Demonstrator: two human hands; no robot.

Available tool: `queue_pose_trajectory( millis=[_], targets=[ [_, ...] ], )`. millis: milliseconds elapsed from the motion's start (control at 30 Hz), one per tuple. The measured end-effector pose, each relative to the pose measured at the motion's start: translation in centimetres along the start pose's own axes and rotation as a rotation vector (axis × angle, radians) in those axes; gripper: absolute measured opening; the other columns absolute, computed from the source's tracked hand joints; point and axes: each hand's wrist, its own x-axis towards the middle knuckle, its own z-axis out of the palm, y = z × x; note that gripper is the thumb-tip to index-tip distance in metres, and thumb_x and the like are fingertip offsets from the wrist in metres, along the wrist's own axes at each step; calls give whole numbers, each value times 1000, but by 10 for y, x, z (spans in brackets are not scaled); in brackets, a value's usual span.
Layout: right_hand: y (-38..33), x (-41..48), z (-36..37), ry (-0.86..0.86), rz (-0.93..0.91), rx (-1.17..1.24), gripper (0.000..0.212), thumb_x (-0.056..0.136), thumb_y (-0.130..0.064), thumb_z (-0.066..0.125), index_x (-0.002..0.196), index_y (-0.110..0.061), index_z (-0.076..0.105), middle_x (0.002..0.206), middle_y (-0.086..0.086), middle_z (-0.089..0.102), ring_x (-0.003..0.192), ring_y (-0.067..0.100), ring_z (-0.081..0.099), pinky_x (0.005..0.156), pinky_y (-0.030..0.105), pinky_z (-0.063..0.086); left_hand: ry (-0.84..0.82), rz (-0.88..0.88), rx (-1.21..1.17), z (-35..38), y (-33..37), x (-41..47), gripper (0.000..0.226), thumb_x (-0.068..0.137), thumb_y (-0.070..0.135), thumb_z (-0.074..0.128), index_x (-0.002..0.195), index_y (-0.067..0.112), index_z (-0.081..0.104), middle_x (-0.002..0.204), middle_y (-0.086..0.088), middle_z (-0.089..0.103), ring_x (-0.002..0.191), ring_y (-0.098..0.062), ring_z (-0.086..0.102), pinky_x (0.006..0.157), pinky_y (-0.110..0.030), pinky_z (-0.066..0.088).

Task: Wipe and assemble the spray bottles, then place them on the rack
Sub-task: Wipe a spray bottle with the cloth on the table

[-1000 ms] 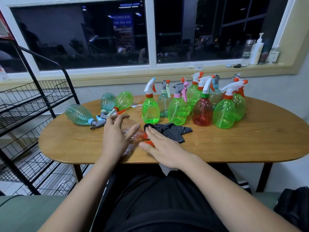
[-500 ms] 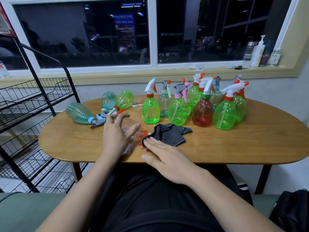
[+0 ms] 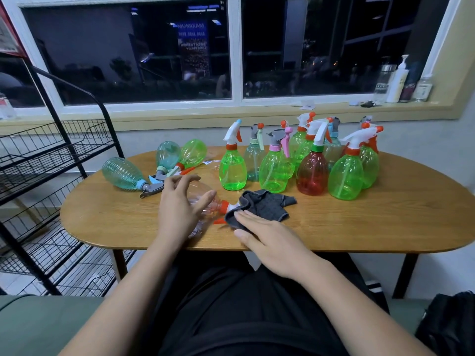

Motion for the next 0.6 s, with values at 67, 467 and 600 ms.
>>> queue_pose_trajectory(
  millis=[67,467,600],
  targets=[
    [2,3,0,4,19,-22,65,108,-67,30,167,-40,26,171,-27,19,156,-11,10,130,34,24,-1,-6,-1,-1,1,-1,62,81,84,64,128,44,58,127,10,40,100,-26,72,89,-45,59],
    [8,28,-16,363,130,67,41,110,-55,40,125,-32,69,120,-11,71,115,13,62,95,42,53,2,-30,-94,-11,12,-4,53,81,66,80,122,36,64,130,3,47,116,-20,59,94,-36,51],
    [0,30,-21,484,132,51,28,107,-40,54,128,-27,65,116,-12,64,116,10,54,94,39,51,4,-38,-120,-12,15,-5,55,81,64,80,122,32,64,129,1,47,114,-14,55,94,-31,46]
  ],
)
